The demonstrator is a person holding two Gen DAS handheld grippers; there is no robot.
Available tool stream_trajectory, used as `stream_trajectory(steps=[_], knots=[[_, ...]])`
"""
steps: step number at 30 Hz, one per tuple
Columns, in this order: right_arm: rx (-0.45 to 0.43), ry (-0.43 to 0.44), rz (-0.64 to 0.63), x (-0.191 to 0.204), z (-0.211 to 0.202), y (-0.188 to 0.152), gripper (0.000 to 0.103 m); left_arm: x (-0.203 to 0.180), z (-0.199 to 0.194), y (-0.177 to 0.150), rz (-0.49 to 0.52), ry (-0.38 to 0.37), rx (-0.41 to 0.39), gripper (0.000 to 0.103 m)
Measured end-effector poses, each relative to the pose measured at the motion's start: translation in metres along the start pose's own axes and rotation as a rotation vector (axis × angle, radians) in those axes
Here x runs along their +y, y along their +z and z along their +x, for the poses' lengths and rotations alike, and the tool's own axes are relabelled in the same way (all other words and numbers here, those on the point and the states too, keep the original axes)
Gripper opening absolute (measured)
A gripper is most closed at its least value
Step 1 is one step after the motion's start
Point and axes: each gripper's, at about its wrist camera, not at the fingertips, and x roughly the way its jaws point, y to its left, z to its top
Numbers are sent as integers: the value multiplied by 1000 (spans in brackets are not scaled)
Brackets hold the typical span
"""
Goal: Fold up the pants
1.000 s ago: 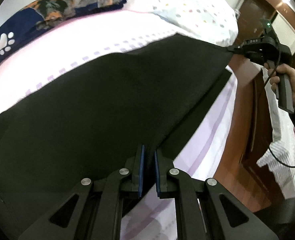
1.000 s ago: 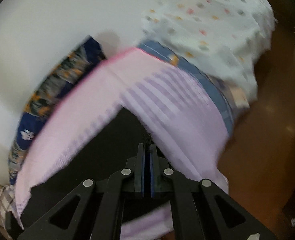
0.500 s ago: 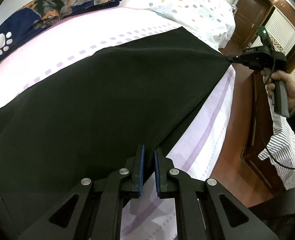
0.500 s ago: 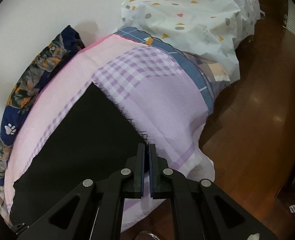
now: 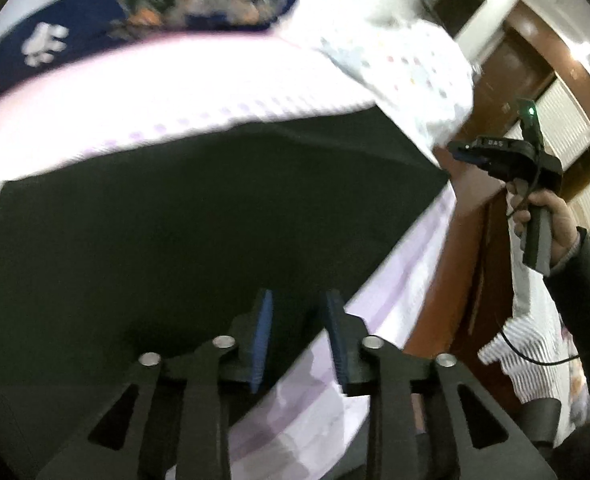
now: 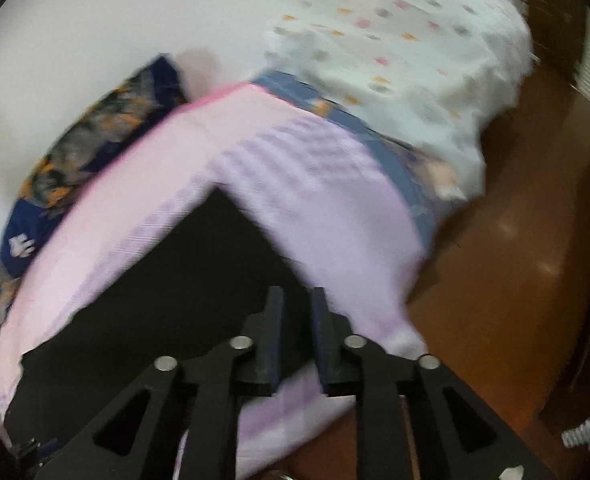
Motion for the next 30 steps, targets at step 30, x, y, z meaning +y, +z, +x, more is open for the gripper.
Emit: stream_trajectory(steps=[30], knots=[[617,645,-824,469,146,-106,31,214,-133,-83,-444,564,-266,36]])
